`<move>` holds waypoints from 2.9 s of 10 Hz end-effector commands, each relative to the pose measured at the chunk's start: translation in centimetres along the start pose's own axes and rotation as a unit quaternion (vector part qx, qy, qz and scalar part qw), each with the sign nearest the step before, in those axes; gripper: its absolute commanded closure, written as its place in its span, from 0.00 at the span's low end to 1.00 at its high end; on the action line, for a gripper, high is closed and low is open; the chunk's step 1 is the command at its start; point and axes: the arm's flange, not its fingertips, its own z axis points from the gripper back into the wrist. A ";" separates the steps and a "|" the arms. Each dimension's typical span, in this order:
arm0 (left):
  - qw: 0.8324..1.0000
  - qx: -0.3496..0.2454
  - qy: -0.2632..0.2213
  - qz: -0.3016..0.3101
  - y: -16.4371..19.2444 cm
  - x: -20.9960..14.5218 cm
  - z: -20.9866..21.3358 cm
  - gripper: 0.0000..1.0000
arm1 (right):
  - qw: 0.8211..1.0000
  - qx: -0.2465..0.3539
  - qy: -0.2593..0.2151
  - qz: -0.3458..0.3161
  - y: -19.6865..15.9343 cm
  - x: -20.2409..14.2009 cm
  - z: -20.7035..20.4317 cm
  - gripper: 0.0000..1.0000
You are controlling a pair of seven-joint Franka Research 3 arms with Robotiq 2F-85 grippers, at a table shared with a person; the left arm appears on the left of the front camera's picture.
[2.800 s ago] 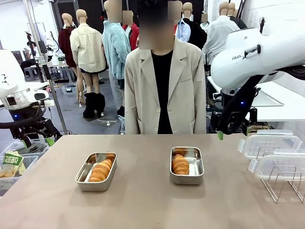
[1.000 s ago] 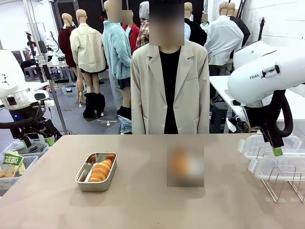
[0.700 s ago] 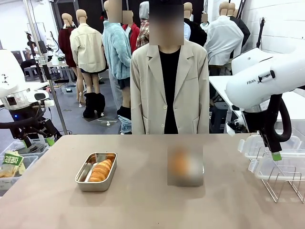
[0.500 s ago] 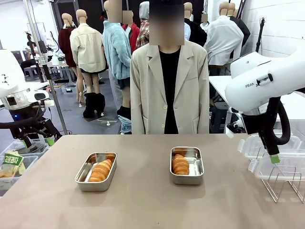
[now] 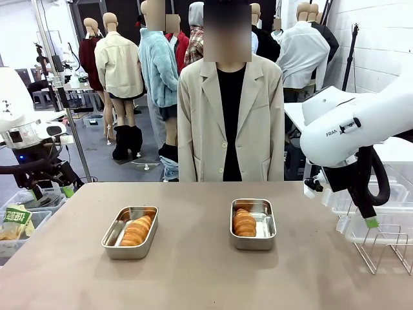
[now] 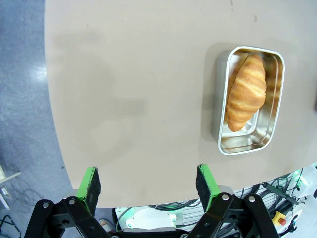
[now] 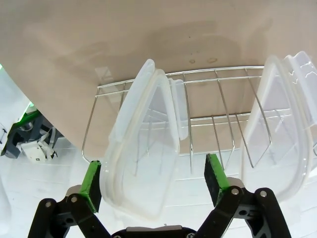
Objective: Place the bread in airtight containers.
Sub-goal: Pick up one Airtight Container lid and hand it to the human, then release when the human grabs the Airtight Container lid.
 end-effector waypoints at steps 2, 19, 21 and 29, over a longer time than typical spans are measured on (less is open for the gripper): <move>1.000 0.004 0.000 0.000 0.0 0.2 0.2 0.00 | 1.000 -0.021 0.004 -0.007 0.3 -0.1 -0.2 0.38; 1.000 0.004 0.000 0.000 0.0 0.2 0.2 0.00 | 0.996 -0.068 -0.042 -0.030 4.3 -2.6 6.9 1.00; 1.000 0.004 0.000 0.000 0.0 0.2 0.2 0.00 | 0.987 -0.126 -0.092 -0.034 7.2 -4.3 11.5 1.00; 1.000 0.004 0.000 0.000 0.0 0.2 0.2 0.00 | 0.917 -0.345 -0.186 -0.076 9.2 3.3 25.8 1.00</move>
